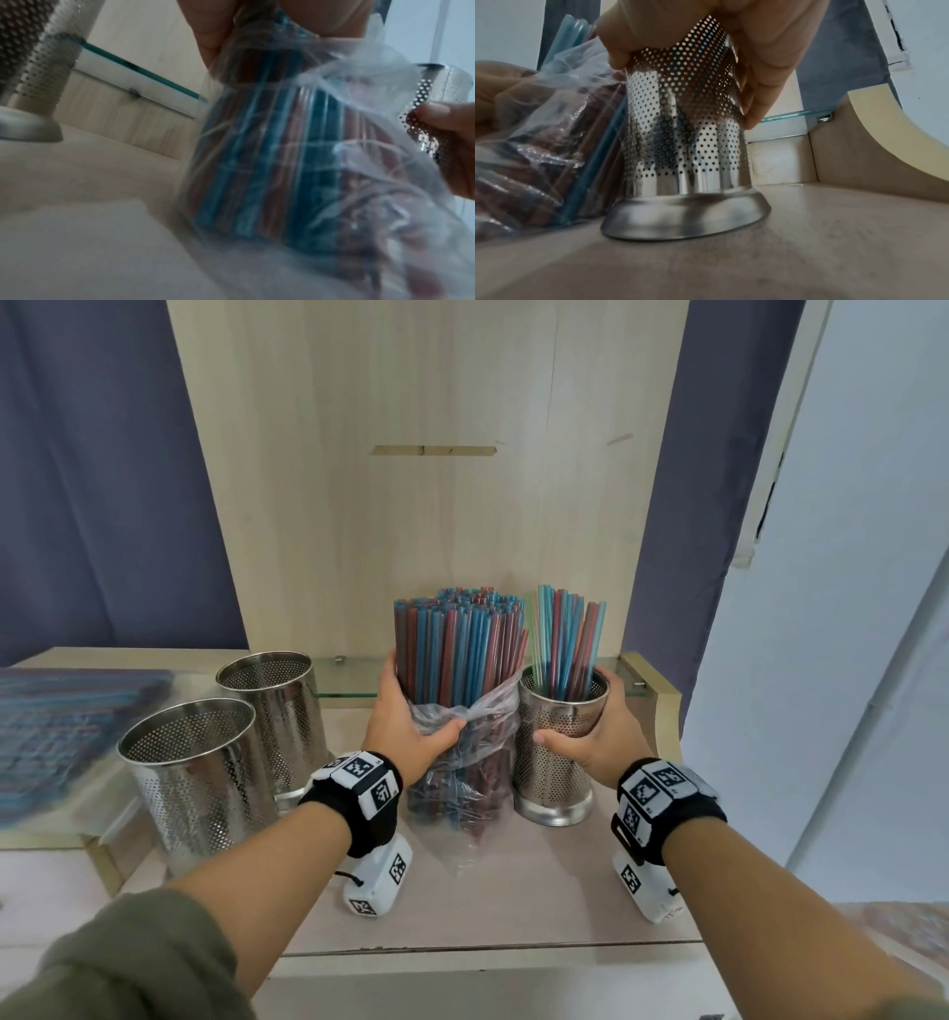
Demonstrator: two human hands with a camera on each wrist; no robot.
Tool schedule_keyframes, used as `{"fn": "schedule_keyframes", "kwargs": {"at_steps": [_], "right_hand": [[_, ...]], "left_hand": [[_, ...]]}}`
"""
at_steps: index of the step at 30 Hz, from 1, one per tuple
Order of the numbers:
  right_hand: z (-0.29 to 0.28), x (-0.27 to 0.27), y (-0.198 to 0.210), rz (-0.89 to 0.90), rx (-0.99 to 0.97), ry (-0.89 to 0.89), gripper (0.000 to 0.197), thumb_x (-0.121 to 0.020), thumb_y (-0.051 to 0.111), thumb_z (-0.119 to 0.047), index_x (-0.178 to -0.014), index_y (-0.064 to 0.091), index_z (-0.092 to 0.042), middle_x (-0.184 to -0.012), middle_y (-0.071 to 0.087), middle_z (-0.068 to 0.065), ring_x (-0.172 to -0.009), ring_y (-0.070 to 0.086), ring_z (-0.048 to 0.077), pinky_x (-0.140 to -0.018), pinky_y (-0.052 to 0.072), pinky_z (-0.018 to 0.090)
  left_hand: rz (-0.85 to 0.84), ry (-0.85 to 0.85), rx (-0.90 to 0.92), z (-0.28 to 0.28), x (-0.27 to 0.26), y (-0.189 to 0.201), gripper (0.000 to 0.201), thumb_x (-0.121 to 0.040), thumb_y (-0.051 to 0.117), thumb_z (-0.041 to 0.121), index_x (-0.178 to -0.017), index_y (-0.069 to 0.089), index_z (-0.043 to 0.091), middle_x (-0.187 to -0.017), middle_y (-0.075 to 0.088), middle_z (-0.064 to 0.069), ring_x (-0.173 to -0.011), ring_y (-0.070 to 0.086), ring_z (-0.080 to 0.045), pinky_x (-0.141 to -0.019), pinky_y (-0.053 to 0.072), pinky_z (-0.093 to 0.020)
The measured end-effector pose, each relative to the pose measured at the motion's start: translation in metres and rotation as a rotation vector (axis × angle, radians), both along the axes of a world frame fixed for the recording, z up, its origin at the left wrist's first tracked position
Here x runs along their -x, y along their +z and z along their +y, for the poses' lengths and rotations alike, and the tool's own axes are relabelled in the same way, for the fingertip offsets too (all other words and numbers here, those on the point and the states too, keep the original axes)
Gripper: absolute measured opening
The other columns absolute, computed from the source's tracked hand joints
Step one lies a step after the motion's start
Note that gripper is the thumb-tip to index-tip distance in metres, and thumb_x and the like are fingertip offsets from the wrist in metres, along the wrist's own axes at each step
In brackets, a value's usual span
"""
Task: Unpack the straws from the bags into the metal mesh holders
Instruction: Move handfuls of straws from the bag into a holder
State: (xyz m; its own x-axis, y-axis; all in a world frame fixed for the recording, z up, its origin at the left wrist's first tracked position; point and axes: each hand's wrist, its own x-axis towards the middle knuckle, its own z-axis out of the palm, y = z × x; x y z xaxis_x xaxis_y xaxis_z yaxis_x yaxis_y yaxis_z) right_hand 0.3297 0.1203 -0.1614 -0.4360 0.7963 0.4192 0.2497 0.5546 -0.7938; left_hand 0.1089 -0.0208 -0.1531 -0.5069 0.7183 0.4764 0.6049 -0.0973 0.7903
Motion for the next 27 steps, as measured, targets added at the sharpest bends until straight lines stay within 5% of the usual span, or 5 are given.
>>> {"fn": "schedule_keyframes", "kwargs": {"at_steps": [3,8,13,22,27], "right_hand": [[0.001,0.001,0.001,0.003,-0.006,-0.010,0.115,-0.060,0.094,-0.034,-0.149,0.024,-0.017,-0.120,0.055,-0.010,-0.111,0.058,0.011,-0.097,0.044,0.026],[-0.002,0.003,0.002,0.014,-0.011,-0.017,0.112,-0.062,0.094,-0.028,-0.148,0.024,-0.016,-0.118,0.055,-0.009,-0.109,0.056,0.010,-0.097,0.043,0.025],[-0.006,0.004,0.004,0.026,-0.007,-0.031,0.112,-0.062,0.094,-0.027,-0.148,0.024,-0.016,-0.117,0.055,-0.007,-0.108,0.055,0.011,-0.094,0.041,0.023],[-0.014,0.004,0.007,0.047,0.009,-0.029,0.109,-0.064,0.093,-0.022,-0.148,0.023,-0.015,-0.115,0.052,-0.009,-0.106,0.052,0.009,-0.093,0.038,0.019],[-0.016,0.005,0.007,0.065,0.001,-0.030,0.109,-0.064,0.093,-0.021,-0.148,0.024,-0.014,-0.115,0.051,-0.010,-0.107,0.052,0.008,-0.094,0.037,0.019]], "left_hand": [[-0.021,0.035,0.012,0.004,-0.004,0.000,0.106,-0.075,0.081,0.027,-0.153,0.009,0.014,-0.153,0.033,-0.004,-0.137,0.035,-0.015,-0.116,0.030,-0.038],[-0.008,0.071,0.117,0.004,0.000,0.002,0.109,-0.070,0.077,0.050,-0.152,0.014,0.014,-0.150,0.029,-0.010,-0.139,0.034,-0.027,-0.113,0.034,-0.049],[-0.022,0.182,0.098,0.003,-0.005,0.028,0.079,-0.078,0.064,0.063,-0.135,0.044,0.012,-0.126,0.041,-0.006,-0.118,0.047,-0.023,-0.106,0.041,-0.040],[0.112,0.356,0.053,0.005,0.001,0.042,0.063,-0.083,0.060,0.060,-0.119,0.062,0.008,-0.131,0.044,-0.006,-0.126,0.042,-0.023,-0.109,0.036,-0.036],[0.073,0.348,0.023,0.005,0.003,0.049,0.050,-0.080,0.066,0.059,-0.102,0.061,0.014,-0.114,0.047,-0.006,-0.112,0.048,-0.025,-0.099,0.041,-0.035]]}}
